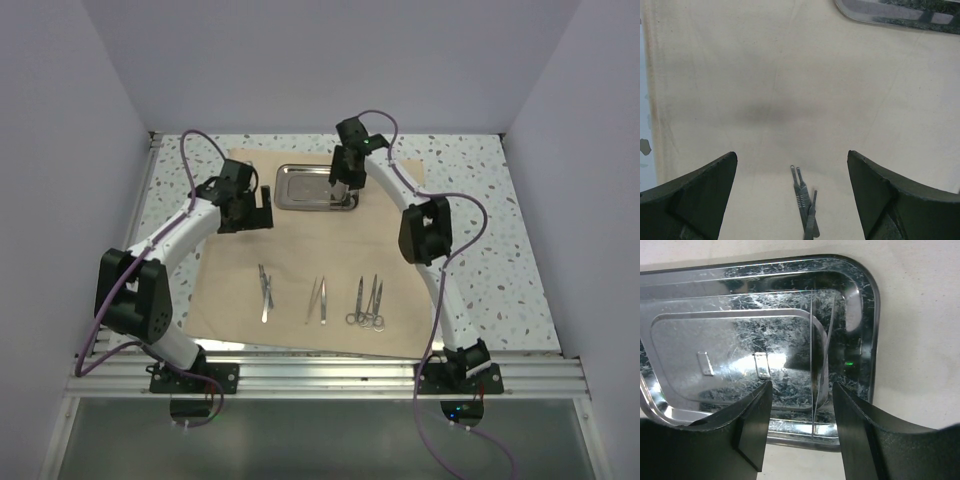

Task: Open and lay out the surgical kit
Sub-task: Pick up the medical item from the container.

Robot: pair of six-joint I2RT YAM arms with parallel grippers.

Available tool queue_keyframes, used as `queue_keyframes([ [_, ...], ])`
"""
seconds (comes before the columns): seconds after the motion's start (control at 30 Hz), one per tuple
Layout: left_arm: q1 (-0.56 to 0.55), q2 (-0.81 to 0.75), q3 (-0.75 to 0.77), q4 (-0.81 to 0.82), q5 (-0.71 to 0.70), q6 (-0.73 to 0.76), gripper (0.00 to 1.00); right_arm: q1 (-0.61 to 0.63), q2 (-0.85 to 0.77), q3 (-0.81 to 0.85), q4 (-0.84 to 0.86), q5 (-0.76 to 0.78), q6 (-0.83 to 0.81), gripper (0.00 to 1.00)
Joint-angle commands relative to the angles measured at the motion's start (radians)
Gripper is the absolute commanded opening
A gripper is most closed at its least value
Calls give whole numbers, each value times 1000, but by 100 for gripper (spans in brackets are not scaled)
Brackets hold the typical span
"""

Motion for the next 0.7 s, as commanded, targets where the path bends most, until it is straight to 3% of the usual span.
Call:
queue_keyframes([
  [0.0, 17, 8, 4, 44, 15, 30, 95, 5, 12, 52, 20, 16, 5, 54],
  [0.27, 48, -9, -16, 47, 17, 39, 95, 16, 82, 89, -114, 136, -9, 45],
  [0.47, 63, -7, -24, 51, 31, 44, 95, 44, 145, 125, -205, 151, -56, 25],
  [0.57, 65, -3, -18, 46, 34, 47, 95, 56, 160, 109, -237, 147, -78, 12],
  [0.6, 65, 1, -15, 46, 34, 48, 94, 61, 162, 101, -245, 145, -84, 1],
  [0.67, 64, 2, -13, 41, 37, 51, 95, 64, 159, 84, -256, 141, -87, 0],
])
